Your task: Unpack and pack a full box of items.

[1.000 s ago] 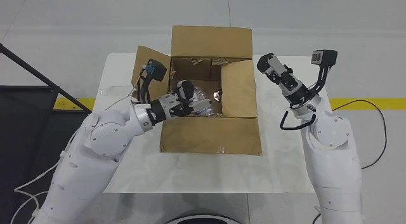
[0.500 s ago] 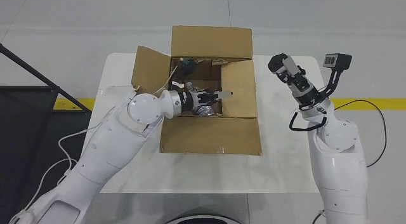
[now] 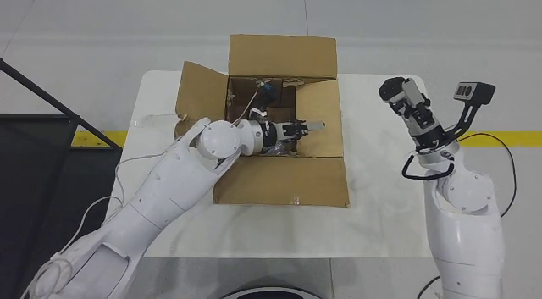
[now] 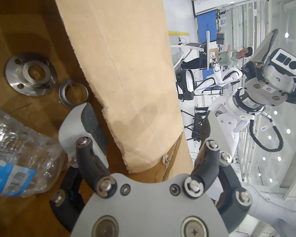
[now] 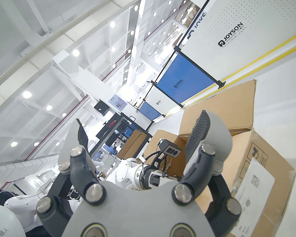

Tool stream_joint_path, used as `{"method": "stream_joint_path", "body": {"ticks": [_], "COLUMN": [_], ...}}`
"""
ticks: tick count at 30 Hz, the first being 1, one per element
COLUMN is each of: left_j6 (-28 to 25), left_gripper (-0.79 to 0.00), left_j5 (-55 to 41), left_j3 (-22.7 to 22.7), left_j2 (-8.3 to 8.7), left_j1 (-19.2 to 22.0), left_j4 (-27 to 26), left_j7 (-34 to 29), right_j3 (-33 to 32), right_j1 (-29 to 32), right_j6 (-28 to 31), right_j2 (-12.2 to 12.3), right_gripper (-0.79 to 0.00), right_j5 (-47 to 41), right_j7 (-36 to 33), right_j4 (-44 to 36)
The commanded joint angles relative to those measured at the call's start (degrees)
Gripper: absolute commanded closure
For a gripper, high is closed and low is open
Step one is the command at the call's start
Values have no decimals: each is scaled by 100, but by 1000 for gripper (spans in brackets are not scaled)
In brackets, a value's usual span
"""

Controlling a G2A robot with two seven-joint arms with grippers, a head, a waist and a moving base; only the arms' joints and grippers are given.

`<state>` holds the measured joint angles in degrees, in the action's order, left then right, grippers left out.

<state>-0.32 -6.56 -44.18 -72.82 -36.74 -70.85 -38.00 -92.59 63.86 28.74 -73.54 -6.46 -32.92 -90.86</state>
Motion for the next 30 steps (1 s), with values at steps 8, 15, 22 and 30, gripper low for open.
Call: {"method": "stream_joint_path", "body": {"ticks": [8, 15, 22, 30], "left_j6": [-244, -267, -214, -504], "left_gripper": [-785, -785, -785, -785], "left_j5": [-254, -298, -187, -205], "left_j3": [-19, -360, -548, 18], "left_j2": [-134, -80, -74, -385], "left_j1": [116, 30, 130, 695], "left_j4": [280, -172, -709, -429], "left_j7": [-47, -132, -191, 52], "right_j3": [-24, 18, -30, -513], "right_j1": [119, 161, 193, 524], "right_j6": [16, 26, 105, 99], "right_j2": [42, 68, 97, 160], "right_gripper": [-785, -785, -785, -785], "right_j5": [-26, -36, -24, 339], "right_j7": [152, 227, 394, 952], "right_j4": [-35, -62, -29, -145]}}
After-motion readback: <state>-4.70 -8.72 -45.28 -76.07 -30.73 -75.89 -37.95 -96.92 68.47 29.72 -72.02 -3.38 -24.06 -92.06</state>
